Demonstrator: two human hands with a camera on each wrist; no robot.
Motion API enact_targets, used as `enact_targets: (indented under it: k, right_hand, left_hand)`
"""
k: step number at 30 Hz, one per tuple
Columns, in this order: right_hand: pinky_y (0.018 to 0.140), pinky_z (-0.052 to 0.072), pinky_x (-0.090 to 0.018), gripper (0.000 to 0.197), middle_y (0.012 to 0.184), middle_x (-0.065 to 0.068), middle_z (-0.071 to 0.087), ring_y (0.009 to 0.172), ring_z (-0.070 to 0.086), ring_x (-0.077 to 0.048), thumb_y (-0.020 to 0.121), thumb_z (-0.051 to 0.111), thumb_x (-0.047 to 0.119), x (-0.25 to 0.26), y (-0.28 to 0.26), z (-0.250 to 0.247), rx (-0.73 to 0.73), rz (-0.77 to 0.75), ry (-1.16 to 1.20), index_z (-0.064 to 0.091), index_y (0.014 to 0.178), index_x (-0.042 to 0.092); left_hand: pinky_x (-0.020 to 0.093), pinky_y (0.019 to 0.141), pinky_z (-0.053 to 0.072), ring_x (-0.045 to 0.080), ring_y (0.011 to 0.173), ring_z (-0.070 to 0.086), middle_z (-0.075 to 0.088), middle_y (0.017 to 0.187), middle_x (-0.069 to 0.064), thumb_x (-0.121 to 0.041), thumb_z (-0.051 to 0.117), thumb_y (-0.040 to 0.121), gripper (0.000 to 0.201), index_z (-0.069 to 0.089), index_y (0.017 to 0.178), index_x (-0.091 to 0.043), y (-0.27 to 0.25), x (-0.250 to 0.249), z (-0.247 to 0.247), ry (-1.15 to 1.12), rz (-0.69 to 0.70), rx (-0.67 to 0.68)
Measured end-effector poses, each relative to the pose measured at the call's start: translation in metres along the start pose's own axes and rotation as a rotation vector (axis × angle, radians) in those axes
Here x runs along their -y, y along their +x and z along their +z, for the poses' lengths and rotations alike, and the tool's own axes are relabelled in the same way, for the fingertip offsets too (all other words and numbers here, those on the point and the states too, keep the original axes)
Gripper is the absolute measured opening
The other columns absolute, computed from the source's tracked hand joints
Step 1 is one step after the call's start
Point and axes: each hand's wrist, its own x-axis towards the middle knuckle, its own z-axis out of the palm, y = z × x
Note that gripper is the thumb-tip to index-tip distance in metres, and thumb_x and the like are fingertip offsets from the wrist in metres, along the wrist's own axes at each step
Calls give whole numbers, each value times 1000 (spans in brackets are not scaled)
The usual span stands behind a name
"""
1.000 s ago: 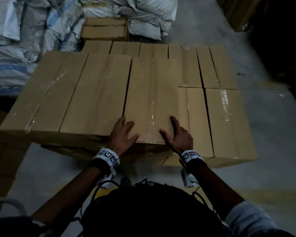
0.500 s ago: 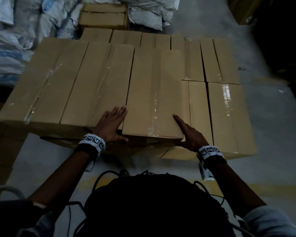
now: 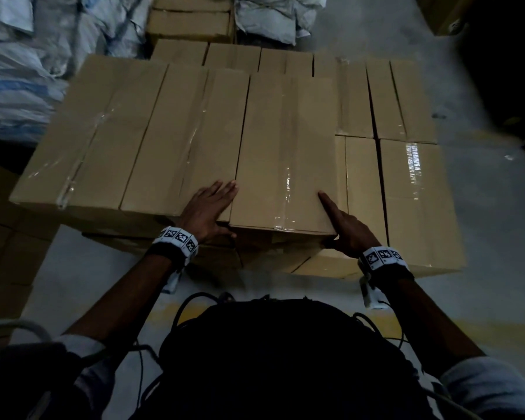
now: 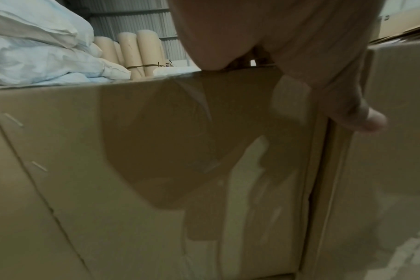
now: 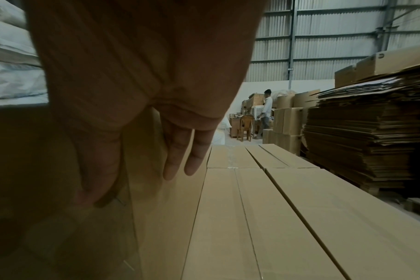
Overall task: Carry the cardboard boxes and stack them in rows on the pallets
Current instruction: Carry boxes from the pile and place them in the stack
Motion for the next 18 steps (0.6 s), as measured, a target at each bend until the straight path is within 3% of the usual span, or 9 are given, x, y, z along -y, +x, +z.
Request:
enact_targets:
  k: [11,18]
  right_hand:
    - [100,53,-58,137,151,-19,48,122,60,-39,78,88,15,4,5,-4,10,33,13,-19,155,54]
    - [99,54,-56,136,150,-19,49,121,61,-38,78,88,15,4,6,-4,15,43,15,-17,156,51]
  left_hand:
    - [45,127,12,22,158,2,3,172,1,-54,78,82,114,7,164,-17,-1,2,-3,-89,-1,-12]
    - [45,127,12,23,158,3,4,172,1,-53,79,81,114,9,164,-17,2,4,1,-99,6,-22]
